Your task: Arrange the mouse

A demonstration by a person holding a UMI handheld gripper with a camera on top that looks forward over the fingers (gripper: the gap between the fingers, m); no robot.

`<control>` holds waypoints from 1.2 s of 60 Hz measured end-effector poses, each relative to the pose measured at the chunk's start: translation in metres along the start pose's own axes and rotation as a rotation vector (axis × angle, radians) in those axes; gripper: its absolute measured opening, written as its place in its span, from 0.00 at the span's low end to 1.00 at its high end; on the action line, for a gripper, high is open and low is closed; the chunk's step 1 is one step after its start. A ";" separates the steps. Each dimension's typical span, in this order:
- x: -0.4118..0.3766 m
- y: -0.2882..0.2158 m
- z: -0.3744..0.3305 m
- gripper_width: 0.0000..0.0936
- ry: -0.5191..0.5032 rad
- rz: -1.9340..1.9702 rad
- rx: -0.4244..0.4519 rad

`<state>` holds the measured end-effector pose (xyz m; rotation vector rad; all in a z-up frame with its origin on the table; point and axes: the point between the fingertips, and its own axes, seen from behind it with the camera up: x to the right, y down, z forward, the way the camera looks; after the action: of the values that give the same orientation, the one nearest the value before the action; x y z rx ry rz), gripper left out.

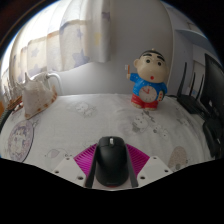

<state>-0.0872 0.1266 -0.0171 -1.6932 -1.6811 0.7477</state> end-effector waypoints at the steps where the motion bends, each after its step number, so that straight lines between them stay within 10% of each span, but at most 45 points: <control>1: 0.000 0.000 0.000 0.55 0.004 -0.006 -0.001; 16: 0.011 -0.048 -0.032 0.47 0.117 -0.017 0.010; 30: -0.156 -0.126 -0.103 0.46 -0.086 0.085 0.051; 48: -0.355 -0.025 -0.065 0.47 -0.135 0.009 -0.016; 57: -0.365 0.008 -0.046 0.60 -0.090 -0.011 -0.078; 61: -0.359 0.002 -0.054 0.93 -0.061 -0.030 -0.082; 72: -0.347 -0.034 -0.153 0.92 -0.011 -0.033 -0.134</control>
<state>0.0003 -0.2275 0.0941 -1.7501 -1.7974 0.6419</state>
